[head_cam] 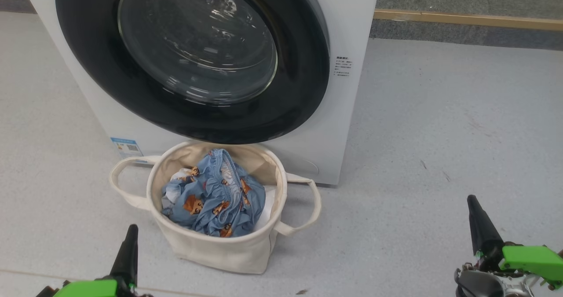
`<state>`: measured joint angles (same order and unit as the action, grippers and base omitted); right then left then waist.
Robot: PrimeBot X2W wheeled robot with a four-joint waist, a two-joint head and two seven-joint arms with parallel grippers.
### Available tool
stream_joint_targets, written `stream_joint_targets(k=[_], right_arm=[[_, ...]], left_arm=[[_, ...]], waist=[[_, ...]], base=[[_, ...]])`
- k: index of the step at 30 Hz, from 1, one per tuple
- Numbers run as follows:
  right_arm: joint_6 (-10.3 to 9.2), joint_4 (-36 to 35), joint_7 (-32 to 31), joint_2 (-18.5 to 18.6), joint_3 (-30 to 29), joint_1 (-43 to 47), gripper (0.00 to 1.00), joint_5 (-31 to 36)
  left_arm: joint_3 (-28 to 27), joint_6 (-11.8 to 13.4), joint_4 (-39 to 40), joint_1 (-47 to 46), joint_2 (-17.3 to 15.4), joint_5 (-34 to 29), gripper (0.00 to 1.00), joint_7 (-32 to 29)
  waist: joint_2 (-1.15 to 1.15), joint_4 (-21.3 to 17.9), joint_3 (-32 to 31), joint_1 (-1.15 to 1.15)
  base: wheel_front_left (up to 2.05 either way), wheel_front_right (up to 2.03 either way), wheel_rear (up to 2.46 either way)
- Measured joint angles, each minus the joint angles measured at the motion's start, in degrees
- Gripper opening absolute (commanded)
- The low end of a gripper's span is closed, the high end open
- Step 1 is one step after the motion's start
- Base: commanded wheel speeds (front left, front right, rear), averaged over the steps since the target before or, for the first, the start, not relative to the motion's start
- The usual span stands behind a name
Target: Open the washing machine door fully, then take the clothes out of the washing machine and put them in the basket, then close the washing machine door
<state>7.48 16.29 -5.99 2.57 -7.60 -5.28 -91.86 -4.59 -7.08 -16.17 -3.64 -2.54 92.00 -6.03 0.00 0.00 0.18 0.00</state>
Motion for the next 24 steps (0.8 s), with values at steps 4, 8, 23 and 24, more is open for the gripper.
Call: stream_joint_targets(k=[4, 8, 23, 24], right_arm=[[0.0, 0.0, 0.0, 0.0, 0.0, 0.0, 0.0, 0.0], [0.0, 0.0, 0.0, 0.0, 0.0, 0.0, 0.0, 0.0], [0.0, 0.0, 0.0, 0.0, 0.0, 0.0, 0.0, 0.0], [0.0, 0.0, 0.0, 0.0, 0.0, 0.0, 0.0, 0.0]], left_arm=[[0.0, 0.0, 0.0, 0.0, 0.0, 0.0, 0.0, 0.0], [0.0, 0.0, 0.0, 0.0, 0.0, 0.0, 0.0, 0.0], [0.0, 0.0, 0.0, 0.0, 0.0, 0.0, 0.0, 0.0], [0.0, 0.0, 0.0, 0.0, 0.0, 0.0, 0.0, 0.0]], waist=[[0.0, 0.0, 0.0, 0.0], [0.0, 0.0, 0.0, 0.0], [0.0, 0.0, 0.0, 0.0], [0.0, 0.0, 0.0, 0.0]], base=[[0.0, 0.0, 0.0], [0.0, 0.0, 0.0], [0.0, 0.0, 0.0], [0.0, 0.0, 0.0]])
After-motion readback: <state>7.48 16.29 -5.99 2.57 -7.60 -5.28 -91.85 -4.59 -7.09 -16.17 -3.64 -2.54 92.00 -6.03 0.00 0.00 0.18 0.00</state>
